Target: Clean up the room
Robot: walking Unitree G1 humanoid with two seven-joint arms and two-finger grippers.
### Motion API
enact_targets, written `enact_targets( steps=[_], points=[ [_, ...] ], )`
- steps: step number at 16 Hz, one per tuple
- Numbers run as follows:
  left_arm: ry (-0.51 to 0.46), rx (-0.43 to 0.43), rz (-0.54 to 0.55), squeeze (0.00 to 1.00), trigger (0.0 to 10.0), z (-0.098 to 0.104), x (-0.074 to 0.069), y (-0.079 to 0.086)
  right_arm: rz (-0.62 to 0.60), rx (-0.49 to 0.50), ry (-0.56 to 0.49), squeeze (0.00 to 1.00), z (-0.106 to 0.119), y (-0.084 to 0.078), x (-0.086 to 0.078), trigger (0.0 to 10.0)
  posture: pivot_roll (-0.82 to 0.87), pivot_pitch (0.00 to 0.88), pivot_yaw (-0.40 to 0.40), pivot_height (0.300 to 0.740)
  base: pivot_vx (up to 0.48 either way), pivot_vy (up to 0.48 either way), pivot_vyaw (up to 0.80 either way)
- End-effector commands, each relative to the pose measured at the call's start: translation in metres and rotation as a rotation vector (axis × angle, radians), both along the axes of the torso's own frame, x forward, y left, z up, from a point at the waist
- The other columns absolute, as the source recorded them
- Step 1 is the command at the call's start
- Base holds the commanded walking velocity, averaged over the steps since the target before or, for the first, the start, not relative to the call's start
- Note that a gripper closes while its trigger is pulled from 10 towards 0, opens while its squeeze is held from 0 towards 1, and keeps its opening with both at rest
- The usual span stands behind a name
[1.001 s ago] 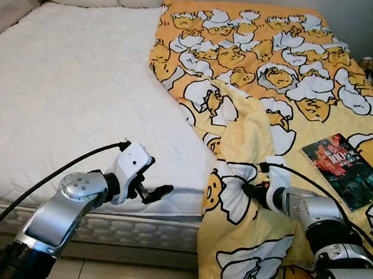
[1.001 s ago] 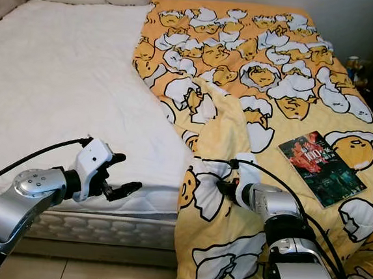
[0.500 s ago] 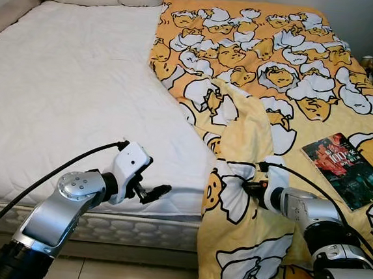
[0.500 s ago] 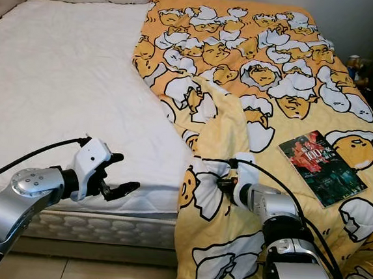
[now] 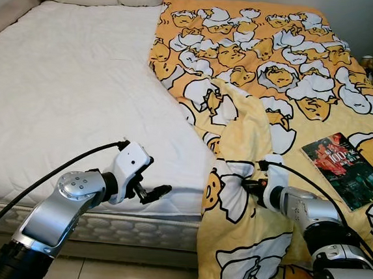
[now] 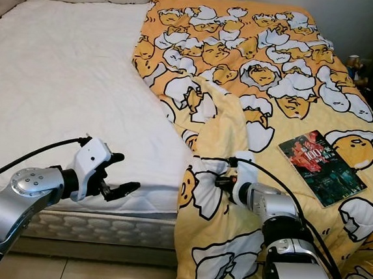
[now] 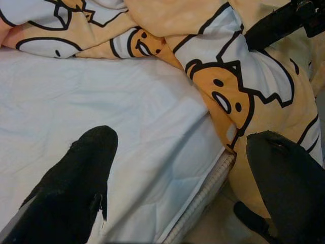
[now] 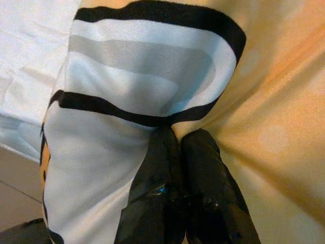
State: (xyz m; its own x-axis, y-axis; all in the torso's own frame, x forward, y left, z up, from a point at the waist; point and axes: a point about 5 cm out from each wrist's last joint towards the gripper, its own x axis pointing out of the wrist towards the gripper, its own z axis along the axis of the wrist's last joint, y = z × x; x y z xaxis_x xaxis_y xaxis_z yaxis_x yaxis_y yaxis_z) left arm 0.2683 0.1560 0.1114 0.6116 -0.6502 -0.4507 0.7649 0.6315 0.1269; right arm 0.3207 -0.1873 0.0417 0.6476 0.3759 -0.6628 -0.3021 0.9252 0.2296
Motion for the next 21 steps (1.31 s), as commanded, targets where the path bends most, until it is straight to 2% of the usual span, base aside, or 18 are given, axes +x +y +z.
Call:
enact_targets(
  steps=[1,3,5,6,8,9,10,12,13,14,16,17,18,20,21],
  points=[
    [-0.012,0.018,0.025,0.0,10.0,0.003,0.002,0.008,0.047,0.06,-0.011,0.0,0.001,0.009,0.0,0.0,-0.14,0.054,0.02,0.74,0.0,0.0,0.0],
    [-0.02,0.014,0.053,0.0,10.0,0.006,0.003,0.012,0.132,0.135,-0.031,0.0,0.007,0.023,-0.001,0.0,-0.14,0.057,0.02,0.74,0.0,0.0,0.0],
    [-0.036,0.016,0.107,0.0,10.0,0.011,0.008,0.022,0.379,0.316,-0.087,0.0,0.032,0.075,-0.007,0.0,-0.14,0.075,0.023,0.74,0.0,0.0,0.0],
    [-0.039,0.021,0.112,0.0,10.0,0.011,0.008,0.025,0.418,0.343,-0.096,0.0,0.037,0.086,-0.009,0.0,-0.14,0.077,0.024,0.74,0.0,0.0,0.0],
    [-0.052,0.045,0.151,0.0,10.0,0.016,0.011,0.038,0.624,0.447,-0.136,0.0,0.06,0.143,-0.023,0.0,-0.12,0.081,0.026,0.74,0.0,0.0,0.0],
    [-0.054,0.047,0.16,0.0,10.0,0.017,0.011,0.041,0.672,0.464,-0.141,0.0,0.064,0.154,-0.027,0.0,-0.12,0.079,0.025,0.74,0.0,0.0,0.0],
    [-0.054,0.05,0.175,0.0,10.0,0.02,0.009,0.048,0.762,0.503,-0.145,0.0,0.074,0.172,-0.039,0.0,-0.11,0.077,0.02,0.74,0.0,0.0,0.0],
    [-0.054,0.062,0.196,0.0,10.0,0.021,0.007,0.056,0.827,0.504,-0.161,0.0,0.081,0.182,-0.049,0.0,-0.1,0.074,0.014,0.74,0.0,0.0,0.0],
    [-0.052,0.069,0.206,0.0,10.0,0.02,0.006,0.059,0.8,0.421,-0.204,0.0,0.078,0.179,-0.045,3.4,-0.1,0.072,0.012,0.74,0.0,0.0,0.0],
    [-0.049,0.066,0.205,0.0,10.0,0.02,0.005,0.059,0.732,0.366,-0.211,0.0,0.074,0.172,-0.039,10.0,-0.1,0.07,0.013,0.74,0.0,0.0,0.0],
    [-0.036,0.058,0.184,0.0,10.0,0.017,0.002,0.053,0.508,0.261,-0.217,0.0,0.059,0.141,-0.02,10.0,-0.1,0.074,0.018,0.74,0.0,0.0,0.0],
    [-0.033,0.051,0.168,0.0,10.0,0.015,0.002,0.047,0.397,0.225,-0.238,1.0,0.056,0.122,-0.012,10.0,-0.1,0.077,0.027,0.74,0.0,0.0,0.0],
    [-0.033,0.047,0.16,0.0,10.0,0.015,0.002,0.044,0.358,0.214,-0.248,1.0,0.055,0.114,-0.009,10.0,-0.1,0.078,0.03,0.74,0.0,0.0,0.0],
    [-0.023,0.026,0.114,0.0,10.0,0.012,0.003,0.031,0.158,0.154,-0.308,1.0,0.06,0.068,0.01,10.0,-0.12,0.083,0.053,0.74,0.0,0.0,0.0],
    [-0.02,0.026,0.101,0.0,10.0,0.011,0.004,0.028,0.102,0.135,-0.322,1.0,0.063,0.051,0.016,10.0,-0.12,0.086,0.064,0.74,0.0,0.0,0.0]
  ],
)
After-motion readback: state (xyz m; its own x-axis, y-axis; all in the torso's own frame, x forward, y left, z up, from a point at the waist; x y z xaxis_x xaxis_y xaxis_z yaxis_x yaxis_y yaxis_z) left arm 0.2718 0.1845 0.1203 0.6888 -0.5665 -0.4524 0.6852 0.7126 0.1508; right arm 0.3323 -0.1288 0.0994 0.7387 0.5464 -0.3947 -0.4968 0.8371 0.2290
